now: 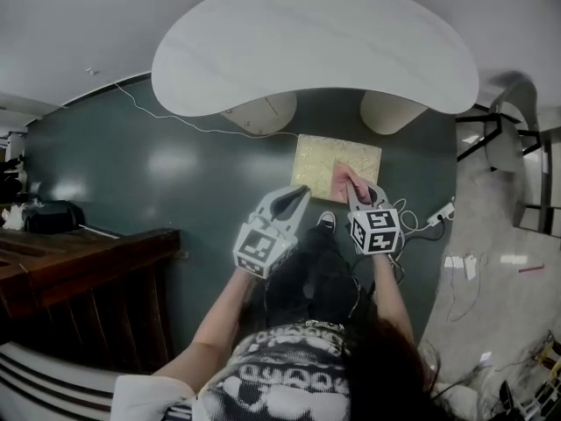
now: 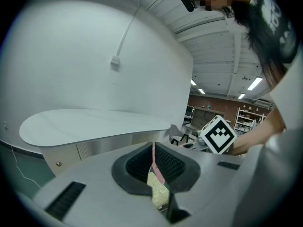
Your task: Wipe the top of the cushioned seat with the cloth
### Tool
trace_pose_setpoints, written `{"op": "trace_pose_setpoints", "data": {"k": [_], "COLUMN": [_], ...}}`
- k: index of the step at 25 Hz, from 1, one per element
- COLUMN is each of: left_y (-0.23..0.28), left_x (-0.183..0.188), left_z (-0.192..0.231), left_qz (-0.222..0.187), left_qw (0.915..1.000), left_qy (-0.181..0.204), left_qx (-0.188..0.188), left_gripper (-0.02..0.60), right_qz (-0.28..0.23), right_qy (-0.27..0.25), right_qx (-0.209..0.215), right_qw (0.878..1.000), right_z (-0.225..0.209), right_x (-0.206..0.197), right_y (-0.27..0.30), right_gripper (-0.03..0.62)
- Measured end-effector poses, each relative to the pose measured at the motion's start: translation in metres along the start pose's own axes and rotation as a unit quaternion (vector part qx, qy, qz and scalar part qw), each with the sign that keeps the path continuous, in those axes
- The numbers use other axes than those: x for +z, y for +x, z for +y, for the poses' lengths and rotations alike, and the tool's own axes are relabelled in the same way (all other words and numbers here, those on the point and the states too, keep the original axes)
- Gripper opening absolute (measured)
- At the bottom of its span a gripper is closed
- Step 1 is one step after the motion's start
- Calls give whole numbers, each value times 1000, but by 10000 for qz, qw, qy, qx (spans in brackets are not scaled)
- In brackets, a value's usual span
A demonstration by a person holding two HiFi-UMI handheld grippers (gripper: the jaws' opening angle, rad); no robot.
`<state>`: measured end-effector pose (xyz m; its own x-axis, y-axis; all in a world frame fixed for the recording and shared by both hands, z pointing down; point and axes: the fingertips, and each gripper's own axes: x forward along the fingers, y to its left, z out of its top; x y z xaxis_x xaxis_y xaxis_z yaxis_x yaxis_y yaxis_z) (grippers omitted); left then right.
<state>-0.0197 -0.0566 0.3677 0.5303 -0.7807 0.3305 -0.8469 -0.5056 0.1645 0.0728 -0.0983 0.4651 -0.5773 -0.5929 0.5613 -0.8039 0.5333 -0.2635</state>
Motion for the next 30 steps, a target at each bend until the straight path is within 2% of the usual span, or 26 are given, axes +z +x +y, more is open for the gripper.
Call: {"op": "trace_pose_setpoints", "data": {"k": [9, 17, 24, 30], "left_y": [61, 85, 96, 94], "left_x": [-49, -101, -153, -201], "left_z": [45, 100, 142, 175], "left_qz": [362, 573, 596, 799], "left_qw": [9992, 9974, 9980, 9964], "left_qy": [120, 268, -24, -207], "left_qx": [-126, -355, -218, -197], "left_gripper": [15, 14, 14, 15], "right_qz": [522, 906, 1237, 1433], "right_qy": [304, 397, 463, 496], "right_qx": [-30, -23, 45, -91], "right_qw": [9982, 9951, 9912, 9884], "right_z": [-40, -39, -33, -35], "right_x": [-46, -90, -139, -166], "right_y": [88, 181, 279, 342], "right_gripper": [15, 15, 15, 14]}}
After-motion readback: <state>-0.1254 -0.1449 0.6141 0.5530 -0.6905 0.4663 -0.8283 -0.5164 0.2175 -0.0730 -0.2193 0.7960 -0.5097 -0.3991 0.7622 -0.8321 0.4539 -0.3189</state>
